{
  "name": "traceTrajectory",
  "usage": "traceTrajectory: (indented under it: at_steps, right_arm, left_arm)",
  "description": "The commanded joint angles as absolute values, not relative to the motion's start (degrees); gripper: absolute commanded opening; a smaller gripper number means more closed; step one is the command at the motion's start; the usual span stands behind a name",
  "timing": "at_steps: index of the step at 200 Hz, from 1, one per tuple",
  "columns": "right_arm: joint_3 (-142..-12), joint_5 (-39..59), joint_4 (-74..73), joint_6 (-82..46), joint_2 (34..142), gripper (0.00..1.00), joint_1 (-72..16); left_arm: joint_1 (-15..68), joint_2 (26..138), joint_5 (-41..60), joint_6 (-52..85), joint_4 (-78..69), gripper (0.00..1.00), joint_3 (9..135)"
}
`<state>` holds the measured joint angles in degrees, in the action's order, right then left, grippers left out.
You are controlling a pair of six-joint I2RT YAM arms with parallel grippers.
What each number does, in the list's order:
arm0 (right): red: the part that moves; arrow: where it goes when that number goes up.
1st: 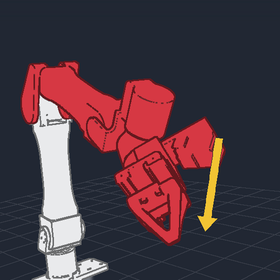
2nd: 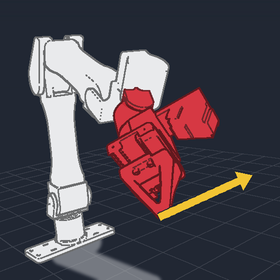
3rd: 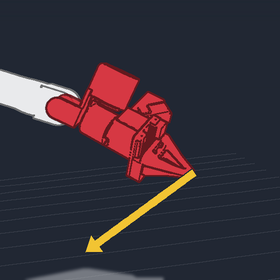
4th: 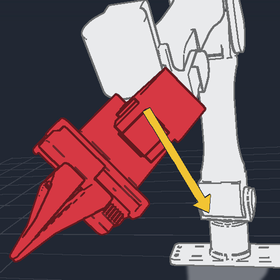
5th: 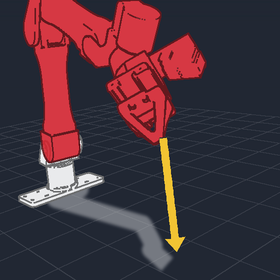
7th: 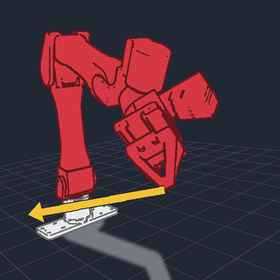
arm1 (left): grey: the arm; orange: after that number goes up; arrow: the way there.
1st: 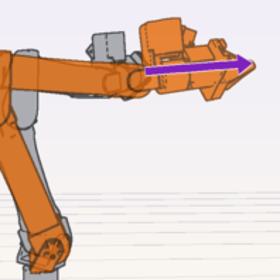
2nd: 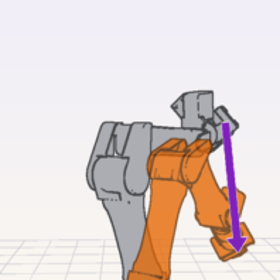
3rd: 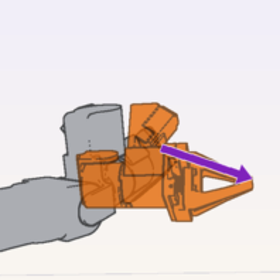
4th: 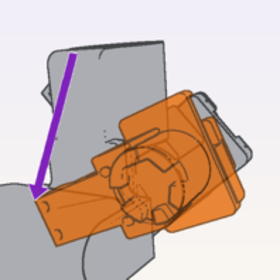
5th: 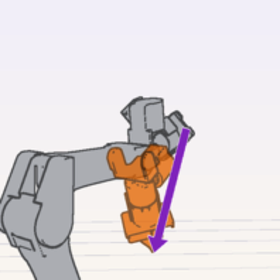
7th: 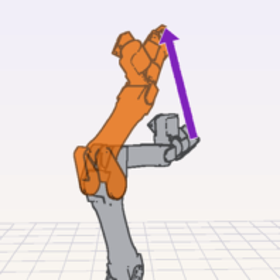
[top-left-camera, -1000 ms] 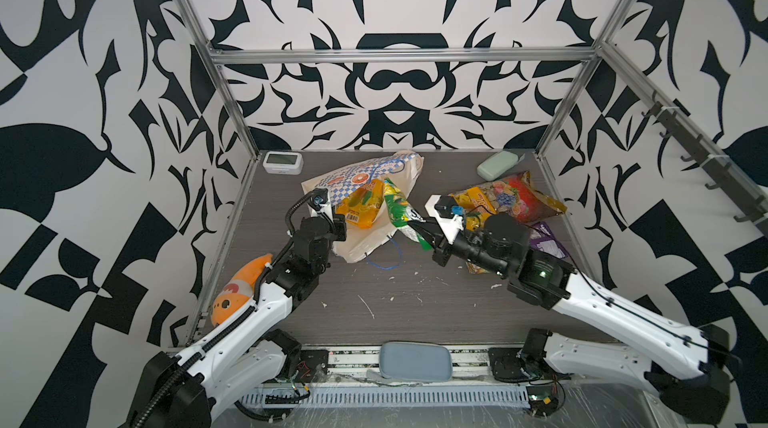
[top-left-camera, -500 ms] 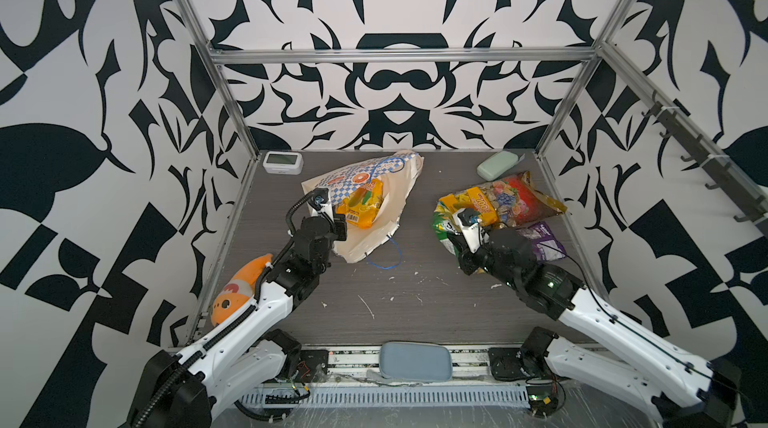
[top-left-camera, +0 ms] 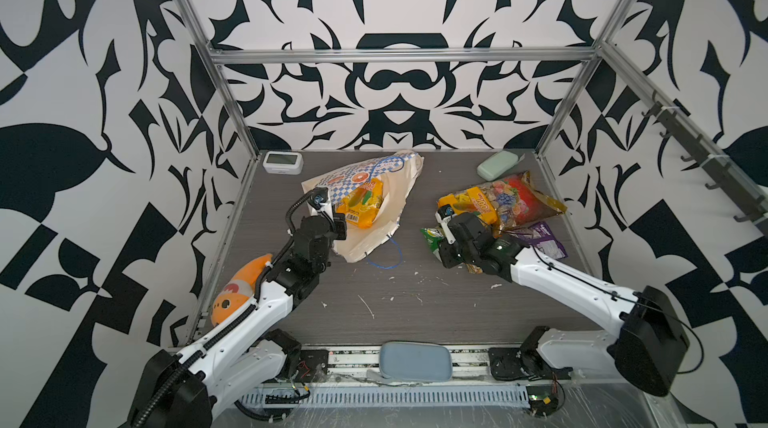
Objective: Take the snacks out of the paper bag
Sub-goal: 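Lower the green packet onto the table beside the other packets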
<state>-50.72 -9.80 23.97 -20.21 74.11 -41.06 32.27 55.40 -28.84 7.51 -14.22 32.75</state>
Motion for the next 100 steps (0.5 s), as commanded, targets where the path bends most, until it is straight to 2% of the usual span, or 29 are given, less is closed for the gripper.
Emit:
traceTrajectory:
  at_steps: [1,23,73,100]
  right_arm:
    - [-55.77,-20.57,27.07,-37.51,75.01,0.0,-42.85]
    - [-56.73,-26.45,28.36,-45.55,77.85,0.0,-45.55]
    - [-67.68,-35.28,39.84,-51.68,87.81,0.0,-50.95]
    - [-69.47,-34.92,42.3,-53.8,91.75,0.0,-51.34]
  left_arm:
    - [32.39,56.0,-28.64,7.94,-14.66,0.0,34.21]
    - [32.34,56.6,-28.37,7.92,-15.44,0.0,34.13]
    - [32.3,55.18,-28.73,7.17,-14.83,0.0,34.0]
    - [32.34,54.88,-28.91,7.21,-15.22,0.0,33.24]
